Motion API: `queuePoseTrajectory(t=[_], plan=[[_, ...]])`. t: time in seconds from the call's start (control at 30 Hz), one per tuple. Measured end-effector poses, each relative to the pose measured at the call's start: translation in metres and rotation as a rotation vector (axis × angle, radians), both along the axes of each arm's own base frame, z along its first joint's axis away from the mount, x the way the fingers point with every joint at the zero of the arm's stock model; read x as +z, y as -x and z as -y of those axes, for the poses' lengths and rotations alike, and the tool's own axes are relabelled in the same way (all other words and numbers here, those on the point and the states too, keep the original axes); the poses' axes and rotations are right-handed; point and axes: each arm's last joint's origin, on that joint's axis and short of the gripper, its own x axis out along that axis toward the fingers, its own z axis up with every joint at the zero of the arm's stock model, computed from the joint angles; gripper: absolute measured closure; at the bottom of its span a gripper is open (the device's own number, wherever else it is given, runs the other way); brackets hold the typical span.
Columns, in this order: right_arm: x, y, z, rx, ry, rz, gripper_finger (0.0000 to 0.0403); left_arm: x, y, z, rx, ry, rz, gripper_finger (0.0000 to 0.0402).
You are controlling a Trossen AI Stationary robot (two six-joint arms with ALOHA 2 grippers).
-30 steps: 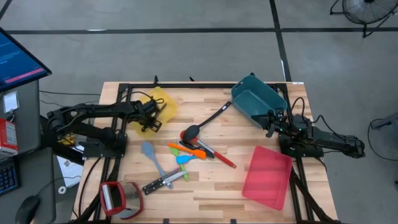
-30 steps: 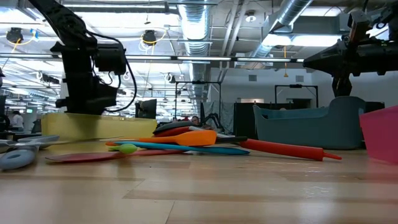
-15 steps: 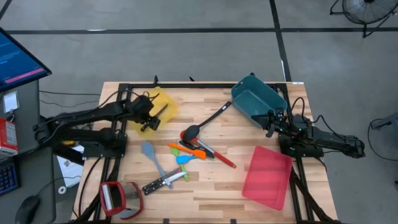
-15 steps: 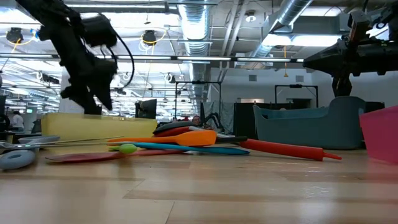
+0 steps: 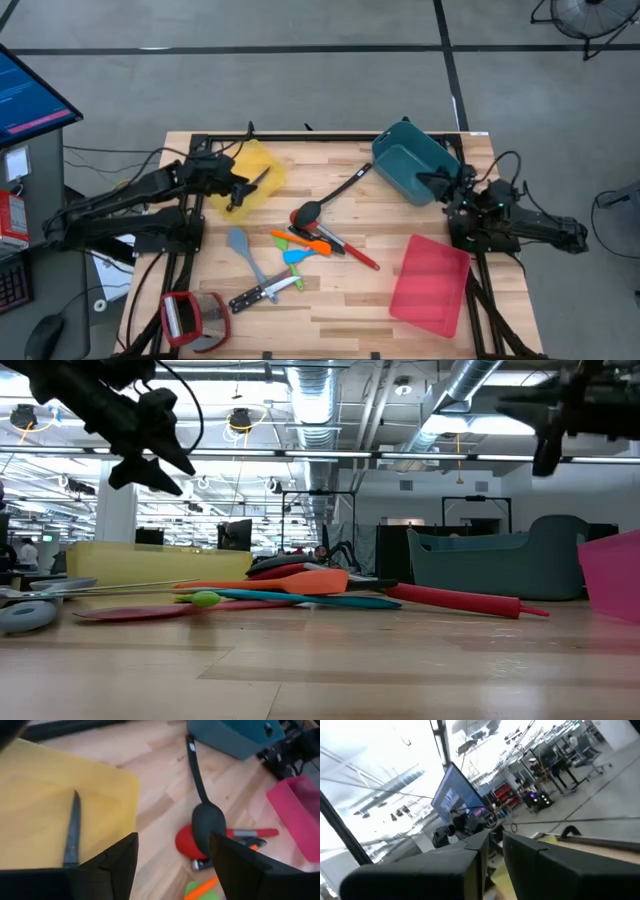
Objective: Pick & Place Kitchen Items
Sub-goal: Put the orange spatula into the green bin
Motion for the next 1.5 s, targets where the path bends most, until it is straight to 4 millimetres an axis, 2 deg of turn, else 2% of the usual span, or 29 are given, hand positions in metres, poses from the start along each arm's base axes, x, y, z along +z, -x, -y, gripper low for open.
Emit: queuePoseTrajectory(t=[0.2, 0.37, 0.47, 0.73, 0.9, 1.1, 1.3, 1.5], plan=[[0.039, -0.016, 0.001, -0.001, 0.116, -0.13, 0.0346, 0.0, 0.0, -0.001, 0.018, -0.017, -0.006, 0.0192], [0.057, -0.054, 0.002, 0.052, 0.138, -0.417, 0.0346, 0.0, 0.0, -0.001, 0.018, -0.016, -0.008, 0.0192], [0.06, -0.082, 0.003, 0.083, 0.117, -0.574, 0.0346, 0.0, 0.0, -0.001, 0.017, -0.017, -0.008, 0.0192], [0.049, -0.155, -0.003, 0.189, 0.194, -0.917, 0.0346, 0.0, 0.0, -0.001, 0.017, -0.017, -0.008, 0.0192], [0.041, -0.201, -0.013, 0.258, 0.337, -1.009, 0.0346, 0.0, 0.0, -0.001, 0.017, -0.017, -0.008, 0.0192], [0.017, -0.253, -0.025, 0.227, 0.425, -1.119, 0.0341, 0.0, 0.0, -0.001, 0.017, -0.017, -0.008, 0.0192], [-0.008, -0.297, -0.052, 0.325, 0.602, -1.199, 0.0306, 0.0, 0.0, -0.001, 0.012, -0.015, -0.005, 0.0192], [-0.01, -0.335, -0.079, 0.372, 0.671, -1.168, 0.0253, 0.006, 0.003, 0.003, -0.045, -0.004, 0.054, 0.0184]])
